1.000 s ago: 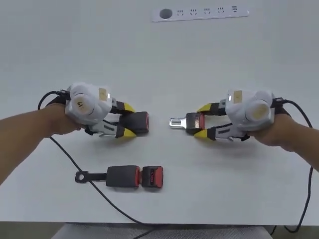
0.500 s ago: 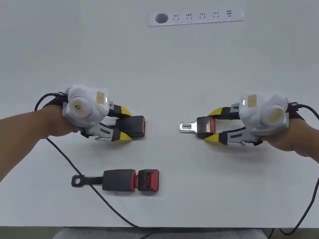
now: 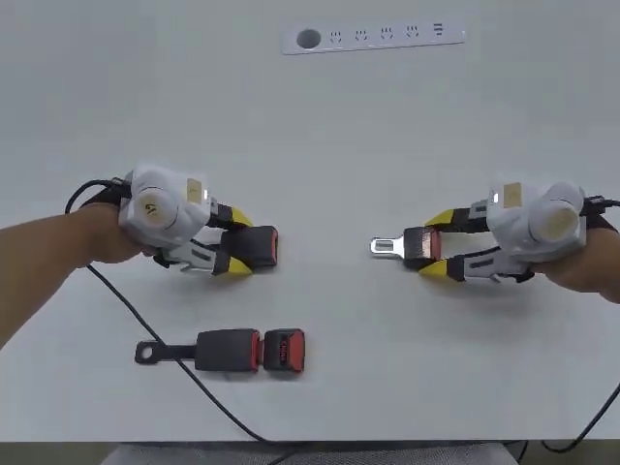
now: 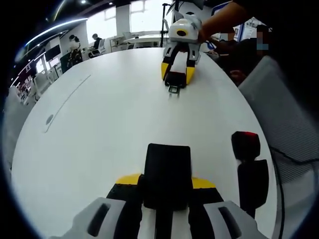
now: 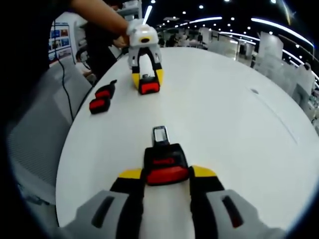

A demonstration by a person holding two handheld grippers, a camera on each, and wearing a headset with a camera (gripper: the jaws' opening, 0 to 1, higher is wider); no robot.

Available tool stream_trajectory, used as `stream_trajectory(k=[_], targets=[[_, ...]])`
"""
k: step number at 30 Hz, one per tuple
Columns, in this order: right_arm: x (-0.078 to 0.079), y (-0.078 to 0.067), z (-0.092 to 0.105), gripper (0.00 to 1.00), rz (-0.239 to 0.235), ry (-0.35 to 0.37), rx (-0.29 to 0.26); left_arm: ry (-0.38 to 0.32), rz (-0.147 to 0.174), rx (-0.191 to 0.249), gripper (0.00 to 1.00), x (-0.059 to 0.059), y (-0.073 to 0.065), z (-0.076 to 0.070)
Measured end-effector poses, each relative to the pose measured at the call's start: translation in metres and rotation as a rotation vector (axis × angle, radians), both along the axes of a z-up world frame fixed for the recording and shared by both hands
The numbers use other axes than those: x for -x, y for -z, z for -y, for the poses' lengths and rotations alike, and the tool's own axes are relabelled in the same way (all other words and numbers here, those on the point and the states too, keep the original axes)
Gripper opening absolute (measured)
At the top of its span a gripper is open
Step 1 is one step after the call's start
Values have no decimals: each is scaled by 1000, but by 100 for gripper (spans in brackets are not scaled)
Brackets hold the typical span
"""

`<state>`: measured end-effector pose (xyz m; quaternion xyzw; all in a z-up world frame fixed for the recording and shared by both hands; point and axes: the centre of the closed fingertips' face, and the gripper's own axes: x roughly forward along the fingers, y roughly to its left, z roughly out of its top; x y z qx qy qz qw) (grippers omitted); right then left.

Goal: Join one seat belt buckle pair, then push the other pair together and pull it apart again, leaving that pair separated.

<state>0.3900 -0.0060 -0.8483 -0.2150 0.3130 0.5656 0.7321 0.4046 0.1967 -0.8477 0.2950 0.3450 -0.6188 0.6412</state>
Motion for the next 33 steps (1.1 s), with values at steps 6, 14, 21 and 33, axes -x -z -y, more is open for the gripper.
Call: stream_trajectory(k=[6, 14, 21, 33], targets=[[-2, 1, -1, 52, 0, 78, -18, -21, -56, -34, 43, 4, -3, 5], [-7, -22, 3, 84, 51, 334, -114, -135, 28, 38, 70, -6, -33, 19], [-3, -51, 3, 93, 121, 475, -173, -394, 105, 202, 84, -13, -68, 10], [17, -72, -3, 100, 201, 517, -181, -730, 94, 355, 100, 27, -83, -30]])
